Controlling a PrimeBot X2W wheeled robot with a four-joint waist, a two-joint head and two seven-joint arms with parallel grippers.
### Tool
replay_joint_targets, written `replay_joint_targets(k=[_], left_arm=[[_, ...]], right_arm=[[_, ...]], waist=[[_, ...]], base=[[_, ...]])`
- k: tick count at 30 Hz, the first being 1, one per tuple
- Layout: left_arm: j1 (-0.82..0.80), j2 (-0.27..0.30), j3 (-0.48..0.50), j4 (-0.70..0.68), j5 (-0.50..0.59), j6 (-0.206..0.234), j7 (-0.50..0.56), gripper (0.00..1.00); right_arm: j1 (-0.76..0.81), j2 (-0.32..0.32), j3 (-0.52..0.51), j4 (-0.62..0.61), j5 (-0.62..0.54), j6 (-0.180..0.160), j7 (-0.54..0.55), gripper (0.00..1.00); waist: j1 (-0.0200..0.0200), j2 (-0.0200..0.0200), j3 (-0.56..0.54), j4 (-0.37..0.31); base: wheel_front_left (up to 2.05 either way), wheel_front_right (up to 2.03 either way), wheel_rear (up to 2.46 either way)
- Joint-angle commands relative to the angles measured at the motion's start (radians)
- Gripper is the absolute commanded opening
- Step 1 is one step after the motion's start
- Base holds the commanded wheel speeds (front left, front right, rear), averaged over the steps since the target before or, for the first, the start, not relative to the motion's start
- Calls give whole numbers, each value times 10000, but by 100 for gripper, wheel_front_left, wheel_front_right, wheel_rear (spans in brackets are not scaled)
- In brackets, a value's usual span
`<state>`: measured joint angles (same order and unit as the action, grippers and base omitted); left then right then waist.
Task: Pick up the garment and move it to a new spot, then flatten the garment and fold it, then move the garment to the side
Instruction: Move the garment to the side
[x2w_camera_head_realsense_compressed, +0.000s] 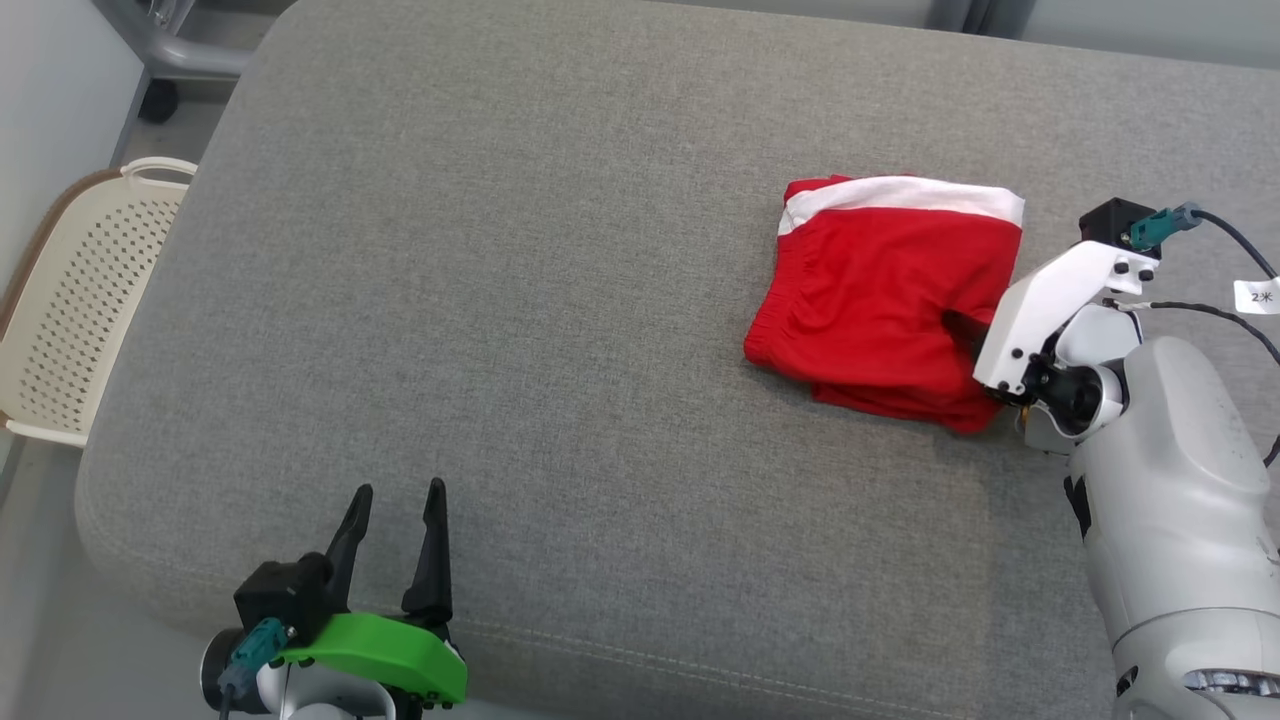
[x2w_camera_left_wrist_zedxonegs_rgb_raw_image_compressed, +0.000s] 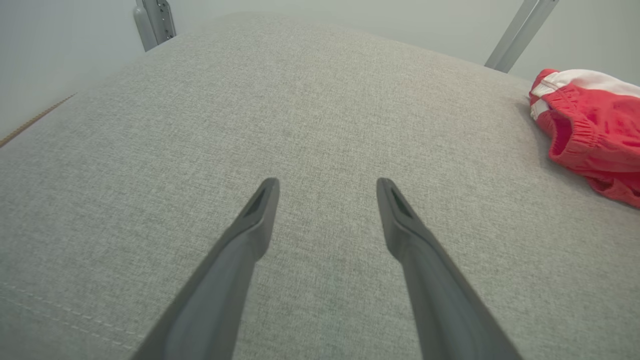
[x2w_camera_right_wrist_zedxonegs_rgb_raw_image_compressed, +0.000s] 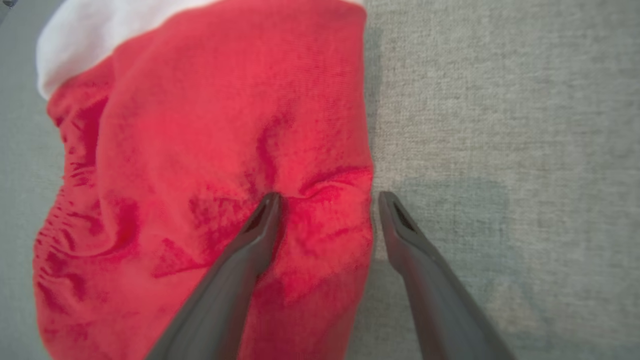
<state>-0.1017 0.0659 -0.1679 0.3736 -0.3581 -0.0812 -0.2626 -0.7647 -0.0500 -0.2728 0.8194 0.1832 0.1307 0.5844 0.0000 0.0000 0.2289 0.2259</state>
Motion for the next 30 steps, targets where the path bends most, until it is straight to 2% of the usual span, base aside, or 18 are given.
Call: replay_joint_targets(k=[1, 5, 6, 7, 8, 9, 16, 21, 30], left_arm=[[-158, 41, -9, 31, 39, -40, -26, 100], [-231, 56, 3, 63, 24, -83, -27, 100], [-236, 53, 9, 71, 28, -82, -26, 100], [-233, 48, 13, 86, 28, -89, -27, 100], [-224, 43, 19, 97, 30, -93, -26, 100], [-212, 38, 25, 111, 36, -91, -26, 100], [-189, 29, 55, 139, 126, -89, -26, 100], [-13, 52, 54, 44, 163, -67, -26, 100], [-143, 58, 121, -225, 214, 24, -26, 100]], right_arm=[[-83, -14, -35, 207, 22, -3, -115, 100], [-219, 1, -158, 771, -170, -3, -313, 100], [-244, 1, -193, 886, -237, -3, -350, 84], [-260, 1, -231, 1001, -320, -5, -367, 50], [-292, 1, -256, 1110, -379, -8, -407, 30], [-319, 2, -280, 1196, -451, -9, -421, 2], [-585, -29, -222, 1456, -845, -11, -687, 0], [-609, -41, 141, 1359, -1087, -11, -686, 0], [-726, -31, 1947, 118, -992, -9, 42, 0]], waist=[[0, 0, 84, 62], [0, 0, 172, 106], [0, 0, 181, 104], [0, 0, 180, 98], [0, 0, 171, 89], [0, 0, 157, 73], [0, 0, -64, -201], [0, 0, -270, -702], [0, 0, -272, -2236]], base=[[0, 0, 0], [0, 0, 0], [0, 0, 0], [0, 0, 0], [0, 0, 0], [0, 0, 0], [0, 0, 0], [0, 0, 0], [0, 0, 0]])
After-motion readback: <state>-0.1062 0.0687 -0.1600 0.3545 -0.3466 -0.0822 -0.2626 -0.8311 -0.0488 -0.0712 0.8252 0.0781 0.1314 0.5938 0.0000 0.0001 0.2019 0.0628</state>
